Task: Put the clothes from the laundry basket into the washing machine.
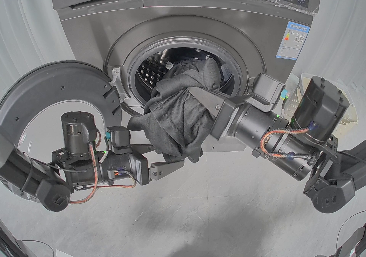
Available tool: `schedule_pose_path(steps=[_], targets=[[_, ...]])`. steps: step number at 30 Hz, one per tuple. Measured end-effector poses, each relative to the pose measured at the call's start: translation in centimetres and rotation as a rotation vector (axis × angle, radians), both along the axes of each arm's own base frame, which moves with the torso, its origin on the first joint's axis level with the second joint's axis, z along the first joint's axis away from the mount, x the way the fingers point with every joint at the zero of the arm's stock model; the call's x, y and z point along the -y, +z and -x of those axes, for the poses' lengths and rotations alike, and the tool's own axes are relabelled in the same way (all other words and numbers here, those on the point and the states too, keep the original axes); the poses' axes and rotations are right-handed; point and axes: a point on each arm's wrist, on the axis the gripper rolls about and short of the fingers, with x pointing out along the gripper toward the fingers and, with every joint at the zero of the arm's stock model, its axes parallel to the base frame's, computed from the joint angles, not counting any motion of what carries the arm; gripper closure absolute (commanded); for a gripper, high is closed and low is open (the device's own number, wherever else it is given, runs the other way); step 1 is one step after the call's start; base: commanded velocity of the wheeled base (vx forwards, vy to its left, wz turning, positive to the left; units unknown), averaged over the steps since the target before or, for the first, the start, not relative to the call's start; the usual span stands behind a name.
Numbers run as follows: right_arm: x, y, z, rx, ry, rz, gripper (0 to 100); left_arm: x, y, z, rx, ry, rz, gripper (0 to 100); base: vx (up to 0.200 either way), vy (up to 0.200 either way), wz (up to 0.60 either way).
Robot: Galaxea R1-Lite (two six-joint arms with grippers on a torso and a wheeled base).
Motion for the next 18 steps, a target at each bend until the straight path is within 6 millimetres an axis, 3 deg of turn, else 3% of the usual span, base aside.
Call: schedule_pose_path(steps=[11, 12, 18], targets=[[0.2, 0.3, 0.4, 0.006, 0.006, -0.005, 100, 2.2, -0.9, -2.7, 0.034, 0.034, 0.016, 0, 0.000, 0.000, 0.00], [0.2, 0.3, 0.5, 0.007, 0.006, -0.005, 100, 2.3, -0.8, -2.9, 0.042, 0.038, 0.024, 100, 0.000, 0.000, 0.00], [0.4, 0.1, 0.6, 0.000, 0.006, 0.002, 100, 3.2, -0.6, -3.2, 0.082, 0.046, 0.076, 100, 0.000, 0.000, 0.00]])
